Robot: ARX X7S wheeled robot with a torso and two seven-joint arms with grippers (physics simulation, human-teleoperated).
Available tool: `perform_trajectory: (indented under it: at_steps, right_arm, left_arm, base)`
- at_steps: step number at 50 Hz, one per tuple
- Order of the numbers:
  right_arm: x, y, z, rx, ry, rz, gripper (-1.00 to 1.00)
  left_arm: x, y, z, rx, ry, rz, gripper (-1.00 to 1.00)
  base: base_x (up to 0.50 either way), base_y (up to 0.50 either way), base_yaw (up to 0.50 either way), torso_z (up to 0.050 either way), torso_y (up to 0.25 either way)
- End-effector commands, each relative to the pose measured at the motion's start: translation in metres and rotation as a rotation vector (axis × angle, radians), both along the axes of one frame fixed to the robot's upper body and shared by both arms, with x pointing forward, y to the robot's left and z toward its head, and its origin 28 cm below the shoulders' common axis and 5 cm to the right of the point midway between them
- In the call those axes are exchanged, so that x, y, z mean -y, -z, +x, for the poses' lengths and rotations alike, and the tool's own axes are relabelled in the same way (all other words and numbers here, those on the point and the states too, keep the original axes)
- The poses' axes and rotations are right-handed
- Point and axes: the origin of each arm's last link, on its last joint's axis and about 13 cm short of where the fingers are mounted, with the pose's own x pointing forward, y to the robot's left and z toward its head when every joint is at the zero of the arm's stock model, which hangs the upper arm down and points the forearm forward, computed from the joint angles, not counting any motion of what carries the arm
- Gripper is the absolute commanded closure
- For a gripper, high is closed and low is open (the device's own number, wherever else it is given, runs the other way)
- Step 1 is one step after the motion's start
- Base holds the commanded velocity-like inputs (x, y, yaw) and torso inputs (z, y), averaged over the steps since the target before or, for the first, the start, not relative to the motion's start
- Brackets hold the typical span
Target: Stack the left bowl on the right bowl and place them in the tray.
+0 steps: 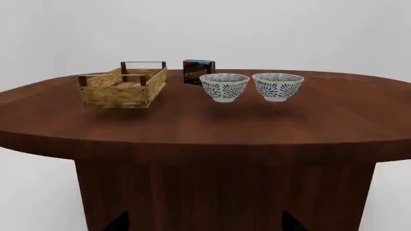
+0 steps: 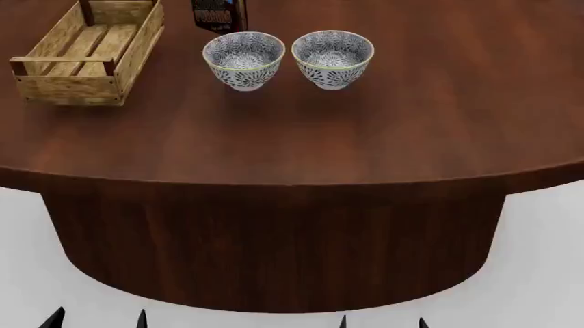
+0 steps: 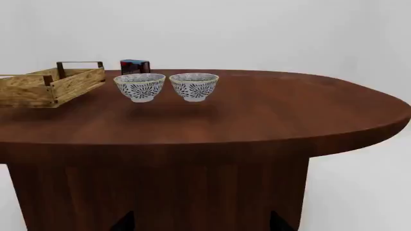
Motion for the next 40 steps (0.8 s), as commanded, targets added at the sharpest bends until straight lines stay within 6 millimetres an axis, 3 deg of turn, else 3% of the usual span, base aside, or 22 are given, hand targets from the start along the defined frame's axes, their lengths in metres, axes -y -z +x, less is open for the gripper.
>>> perform_trajectory:
  at_steps: [1, 2, 21, 31, 40]
  right_arm:
    - [0.013, -0.002, 0.000, 0.003, 0.060, 0.000, -1.00]
    - [0.000, 0.000, 0.000, 0.003, 0.002, 0.005, -1.00]
    - [-0.003, 0.000, 0.001, -0.005, -0.010, -0.003, -1.00]
    - [0.003, -0.050, 0.011, 0.090, -0.028, -0.056, -1.00]
    - [0.007, -0.107, 0.020, 0.178, -0.069, -0.074, -1.00]
  left_arm:
    - [0.000, 0.000, 0.000, 0.000, 0.000, 0.000, -1.00]
    - [0.000, -0.001, -0.002, 0.009, 0.011, -0.006, -1.00]
    - [0.000, -0.005, -0.006, 0.068, 0.026, -0.013, -1.00]
    - [-0.001, -0.039, 0.009, 0.118, 0.042, -0.039, -1.00]
    - [-0.005, -0.088, 0.023, 0.257, 0.029, 0.013, -1.00]
  base:
    - [0.00, 0.00, 0.00, 0.000, 0.000]
    - [0.00, 0.00, 0.00, 0.000, 0.000]
    - [0.00, 0.00, 0.00, 0.042, 0.000]
    - [0.00, 0.00, 0.00, 0.050, 0.000]
    - [0.00, 0.00, 0.00, 0.050, 0.000]
